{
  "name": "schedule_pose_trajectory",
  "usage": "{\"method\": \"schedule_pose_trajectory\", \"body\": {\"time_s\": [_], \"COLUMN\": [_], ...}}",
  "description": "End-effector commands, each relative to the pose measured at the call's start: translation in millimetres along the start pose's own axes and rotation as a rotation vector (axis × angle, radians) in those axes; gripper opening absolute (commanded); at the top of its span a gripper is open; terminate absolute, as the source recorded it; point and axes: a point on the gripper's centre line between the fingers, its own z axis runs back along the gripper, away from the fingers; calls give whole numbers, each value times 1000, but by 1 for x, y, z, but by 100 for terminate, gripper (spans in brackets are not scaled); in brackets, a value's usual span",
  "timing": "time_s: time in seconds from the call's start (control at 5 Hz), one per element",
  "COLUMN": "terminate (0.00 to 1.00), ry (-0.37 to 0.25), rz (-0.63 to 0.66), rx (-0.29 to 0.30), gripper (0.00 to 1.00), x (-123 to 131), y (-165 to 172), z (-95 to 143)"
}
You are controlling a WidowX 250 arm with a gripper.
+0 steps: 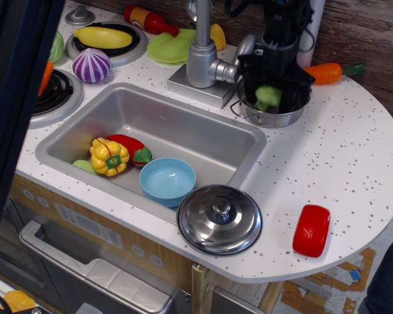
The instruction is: Take broccoli out of pan
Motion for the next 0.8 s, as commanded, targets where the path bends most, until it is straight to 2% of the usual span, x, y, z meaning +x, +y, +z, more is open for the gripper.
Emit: {"method": "schedule_pose_trajectory", "body": {"time_s": [0.0, 0.2, 0.4, 0.6], "terminate": [0, 0, 0, 0], "ry": [-31, 6, 41, 20], "rz": [14, 89, 131, 166], "rx": [66, 85, 61, 33], "gripper": [0, 0, 0, 0], "x": [18, 3, -15, -31], "y": [2, -15, -24, -41], "z": [69, 93, 97, 76]}}
